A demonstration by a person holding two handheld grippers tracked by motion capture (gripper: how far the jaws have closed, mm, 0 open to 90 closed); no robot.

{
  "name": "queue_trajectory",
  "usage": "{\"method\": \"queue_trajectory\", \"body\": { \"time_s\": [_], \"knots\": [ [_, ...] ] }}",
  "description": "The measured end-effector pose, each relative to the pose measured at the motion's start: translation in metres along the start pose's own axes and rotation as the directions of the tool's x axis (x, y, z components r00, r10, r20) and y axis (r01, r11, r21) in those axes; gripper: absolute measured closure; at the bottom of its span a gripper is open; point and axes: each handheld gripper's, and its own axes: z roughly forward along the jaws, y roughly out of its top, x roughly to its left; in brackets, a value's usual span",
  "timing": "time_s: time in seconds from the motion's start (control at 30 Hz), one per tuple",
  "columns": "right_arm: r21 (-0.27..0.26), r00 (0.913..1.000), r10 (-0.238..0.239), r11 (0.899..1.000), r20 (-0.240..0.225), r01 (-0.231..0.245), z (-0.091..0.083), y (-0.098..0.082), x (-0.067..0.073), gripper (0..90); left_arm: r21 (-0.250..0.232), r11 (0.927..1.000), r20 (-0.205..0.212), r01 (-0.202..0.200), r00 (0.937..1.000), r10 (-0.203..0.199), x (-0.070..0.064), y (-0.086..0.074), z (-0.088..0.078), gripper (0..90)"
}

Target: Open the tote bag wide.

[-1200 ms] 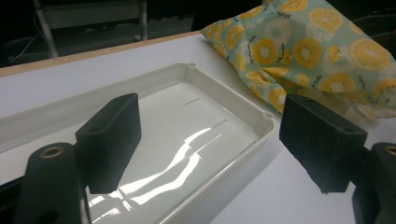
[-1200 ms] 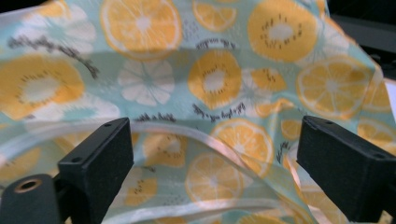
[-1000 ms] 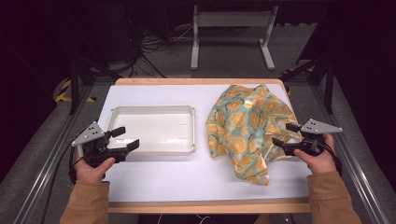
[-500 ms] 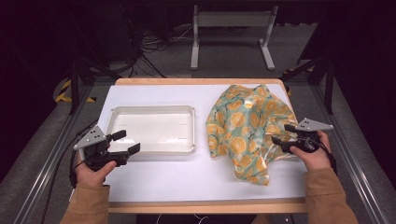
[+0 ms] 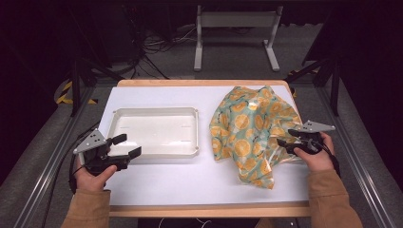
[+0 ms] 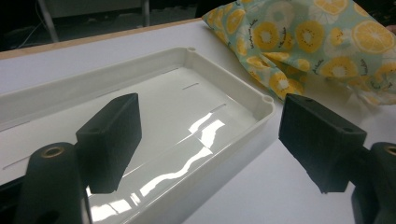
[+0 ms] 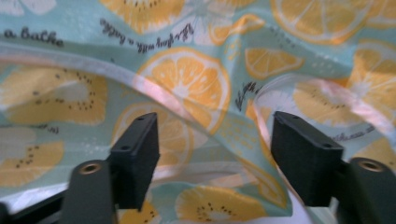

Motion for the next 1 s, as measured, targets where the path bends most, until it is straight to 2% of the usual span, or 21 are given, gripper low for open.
{"method": "queue_trajectory", "body": {
  "time_s": [0.1, 0.13, 0.23, 0.3, 0.43, 0.53, 0.63, 0.7, 0.77, 0.9, 1.0],
  "knots": [
    [0.014, 1.0000, -0.004, 1.000, 0.004, 0.004, 0.000, 0.000, 0.001, 49.0, 0.000, 1.0000, 0.001, -0.001, 1.0000, 0.001, 0.000, 0.000, 0.001, 22.0],
    [0.014, 1.0000, -0.004, 1.000, 0.004, 0.004, 0.000, 0.000, 0.001, 49.0, 0.000, 1.0000, 0.001, -0.001, 1.0000, 0.001, 0.000, 0.000, 0.001, 22.0],
    [0.005, 0.9999, 0.005, 1.000, 0.012, -0.005, -0.002, -0.001, 0.001, 63.7, 0.003, 1.0000, 0.003, 0.001, 1.0000, -0.001, 0.000, -0.001, 0.002, 22.0],
    [-0.008, 0.9997, 0.019, 1.000, 0.018, -0.019, -0.005, -0.001, 0.002, 75.5, 0.002, 1.0000, 0.003, 0.000, 1.0000, 0.000, 0.000, -0.001, 0.003, 22.0],
    [-0.043, 0.9995, 0.031, 0.999, 0.008, -0.031, -0.012, 0.001, 0.003, 88.8, 0.006, 1.0000, 0.005, 0.000, 1.0000, 0.000, -0.001, -0.001, 0.004, 22.0],
    [-0.073, 0.9992, 0.039, 0.997, 0.002, -0.039, -0.016, 0.003, 0.003, 90.0, 0.001, 1.0000, 0.005, 0.001, 1.0000, -0.001, 0.000, -0.001, 0.004, 22.0],
    [-0.120, 0.9973, 0.068, 0.990, -0.030, -0.071, -0.020, 0.005, 0.003, 90.0, 0.001, 1.0000, 0.006, 0.001, 1.0000, -0.001, 0.000, -0.001, 0.004, 22.0],
    [-0.126, 0.9972, 0.068, 0.989, -0.030, -0.072, -0.021, 0.006, 0.003, 90.0, 0.001, 1.0000, 0.005, 0.001, 1.0000, -0.001, 0.000, -0.001, 0.004, 22.0],
    [-0.160, 0.9972, 0.065, 0.985, -0.037, -0.070, -0.026, 0.008, 0.004, 90.0, 0.004, 1.0000, 0.004, 0.002, 1.0000, -0.002, 0.000, -0.001, 0.004, 22.0],
    [-0.190, 0.9975, 0.059, 0.980, -0.039, -0.066, -0.031, 0.012, 0.008, 90.0, 0.005, 1.0000, 0.011, -0.002, 0.9999, 0.002, -0.001, 0.000, 0.005, 22.0],
    [-0.238, 0.9973, 0.054, 0.969, -0.050, -0.065, -0.038, 0.017, 0.011, 90.0, 0.006, 1.0000, 0.009, -0.007, 0.9999, 0.007, -0.001, 0.000, 0.006, 22.0]
  ]
}}
